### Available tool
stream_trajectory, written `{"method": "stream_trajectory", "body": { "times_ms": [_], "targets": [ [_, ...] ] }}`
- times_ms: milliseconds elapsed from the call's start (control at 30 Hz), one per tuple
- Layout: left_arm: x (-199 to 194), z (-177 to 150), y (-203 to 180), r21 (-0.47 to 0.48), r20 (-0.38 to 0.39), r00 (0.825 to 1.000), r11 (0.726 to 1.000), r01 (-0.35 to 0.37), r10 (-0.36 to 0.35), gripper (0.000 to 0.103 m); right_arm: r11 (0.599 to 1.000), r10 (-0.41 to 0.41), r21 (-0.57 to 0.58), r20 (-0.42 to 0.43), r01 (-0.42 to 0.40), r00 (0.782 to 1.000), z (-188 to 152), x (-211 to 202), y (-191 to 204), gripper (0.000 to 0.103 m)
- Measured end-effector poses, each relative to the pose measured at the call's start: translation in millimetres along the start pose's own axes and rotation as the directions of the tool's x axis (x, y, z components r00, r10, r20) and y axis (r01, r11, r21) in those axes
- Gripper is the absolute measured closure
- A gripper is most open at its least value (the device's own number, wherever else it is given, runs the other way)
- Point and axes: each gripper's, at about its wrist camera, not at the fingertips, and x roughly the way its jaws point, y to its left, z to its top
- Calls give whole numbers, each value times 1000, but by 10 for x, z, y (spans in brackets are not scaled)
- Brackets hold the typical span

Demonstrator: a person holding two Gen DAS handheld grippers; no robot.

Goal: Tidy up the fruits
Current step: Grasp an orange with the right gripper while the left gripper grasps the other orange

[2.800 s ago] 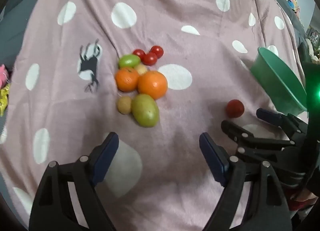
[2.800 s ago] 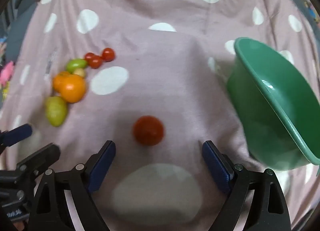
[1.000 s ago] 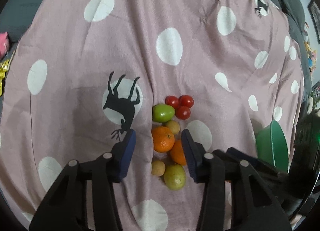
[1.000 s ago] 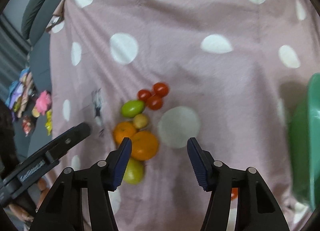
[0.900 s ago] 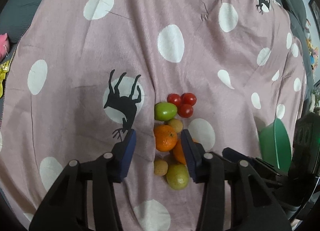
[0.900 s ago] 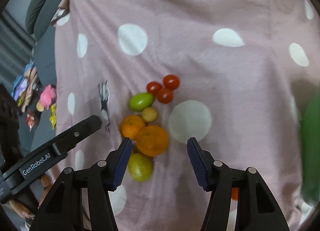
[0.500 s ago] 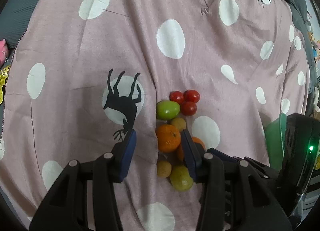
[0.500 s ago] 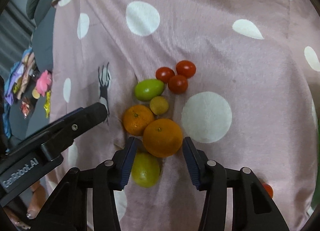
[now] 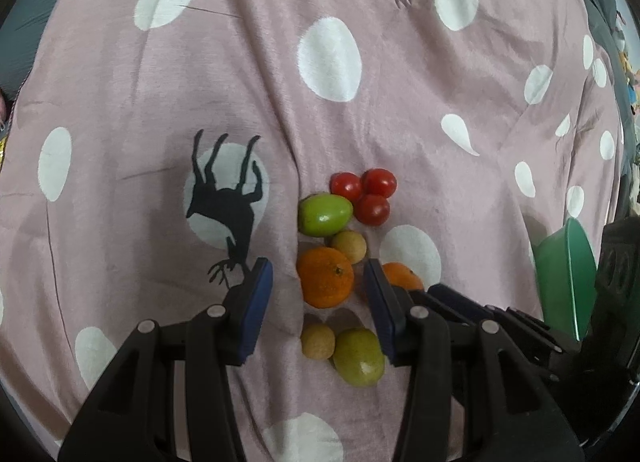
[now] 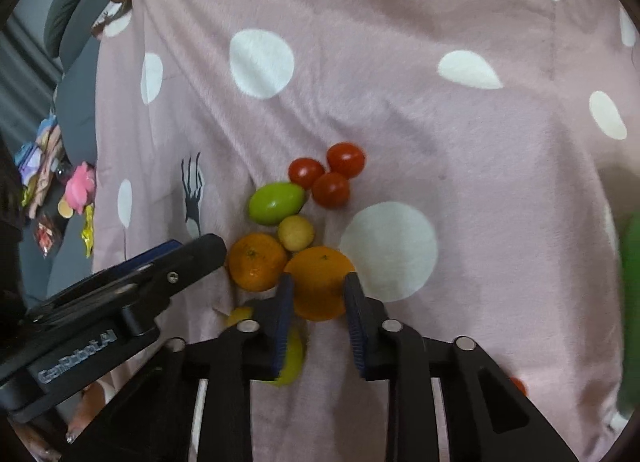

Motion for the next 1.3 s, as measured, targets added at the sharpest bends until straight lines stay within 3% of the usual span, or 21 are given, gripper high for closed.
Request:
{"method": "stream_trajectory", "body": {
  "times_ms": [167, 267, 367, 633, 800, 900, 1000, 1300],
  "targets": [
    [107, 21, -24, 16, -27, 1000, 1000, 2, -1, 57, 999, 41, -1, -27, -41, 999, -4, 71, 0, 75],
    [158, 14, -35, 26, -40, 999, 1000, -8, 9, 57, 999, 39, 6, -44, -39, 998, -10, 178, 43, 62],
    [226, 29, -36, 17, -56, 998, 1000, 0, 1, 57, 999, 41, 9, -60, -40, 997, -31, 271, 78, 57],
    [360, 75, -192, 89, -77, 996, 996, -27, 34, 58, 1000, 11, 25, -39, -10, 999, -28, 163, -48, 57],
    [346, 164, -390, 172, -24, 999, 984, -38, 43, 56, 998, -39, 53, -16, 40, 999, 25, -52, -293, 57],
    [478, 154, -453, 222, -62, 998, 975, -19, 33, 57, 995, -44, 91, -8, 45, 999, 36, -142, -437, 57],
    [591, 139, -469, 249, -77, 994, 967, -55, 77, 58, 992, -32, 125, -4, 32, 999, 56, -191, -541, 57],
    [867, 41, -630, 263, -74, 994, 963, -62, 85, 62, 989, -25, 143, -19, 28, 1000, 84, -155, -537, 57]
  ]
}}
